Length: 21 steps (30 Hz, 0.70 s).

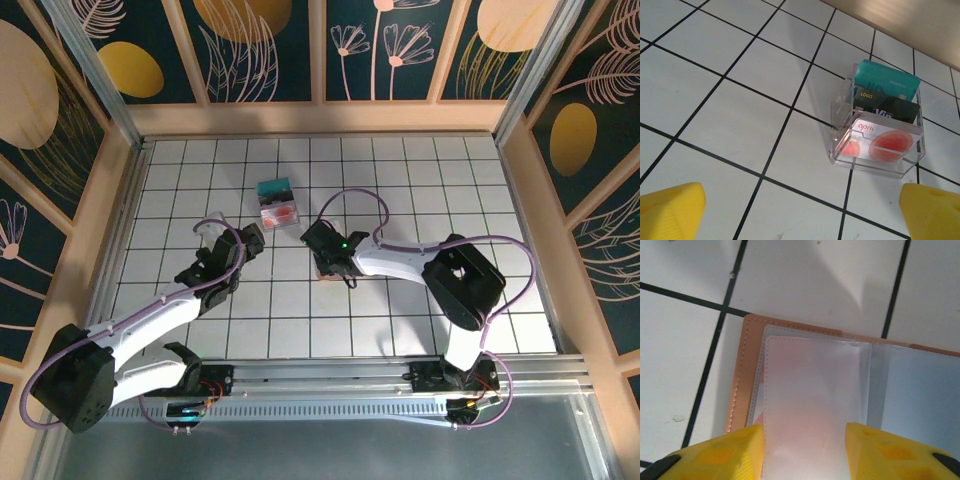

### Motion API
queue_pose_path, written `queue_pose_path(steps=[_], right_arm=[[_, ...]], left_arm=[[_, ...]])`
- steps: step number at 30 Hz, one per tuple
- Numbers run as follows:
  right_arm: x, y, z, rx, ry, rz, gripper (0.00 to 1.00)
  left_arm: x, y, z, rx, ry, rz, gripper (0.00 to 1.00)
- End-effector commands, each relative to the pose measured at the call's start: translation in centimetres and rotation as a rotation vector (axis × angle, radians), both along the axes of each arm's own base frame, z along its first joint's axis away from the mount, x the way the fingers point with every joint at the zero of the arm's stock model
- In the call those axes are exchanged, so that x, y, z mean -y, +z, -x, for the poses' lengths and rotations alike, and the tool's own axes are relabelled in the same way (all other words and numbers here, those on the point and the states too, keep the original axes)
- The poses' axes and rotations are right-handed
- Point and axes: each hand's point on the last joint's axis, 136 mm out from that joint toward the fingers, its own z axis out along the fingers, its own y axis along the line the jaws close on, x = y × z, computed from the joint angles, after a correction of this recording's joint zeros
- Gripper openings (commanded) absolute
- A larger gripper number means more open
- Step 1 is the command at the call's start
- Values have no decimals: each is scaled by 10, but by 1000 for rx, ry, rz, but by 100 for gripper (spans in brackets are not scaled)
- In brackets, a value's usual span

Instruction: Take the credit cards out of the card holder

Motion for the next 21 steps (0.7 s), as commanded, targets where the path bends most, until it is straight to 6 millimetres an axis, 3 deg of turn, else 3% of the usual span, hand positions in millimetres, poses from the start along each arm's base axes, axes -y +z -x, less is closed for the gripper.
queue_pose_path(steps=[1,21], right_arm=[[7,23,-8,68,-57,15,46],[49,31,-17,111,-172,26,45]], left_arm=[[-5,20,-5,50,23,-11,99],[-12,27,-2,60,44,-32,99]])
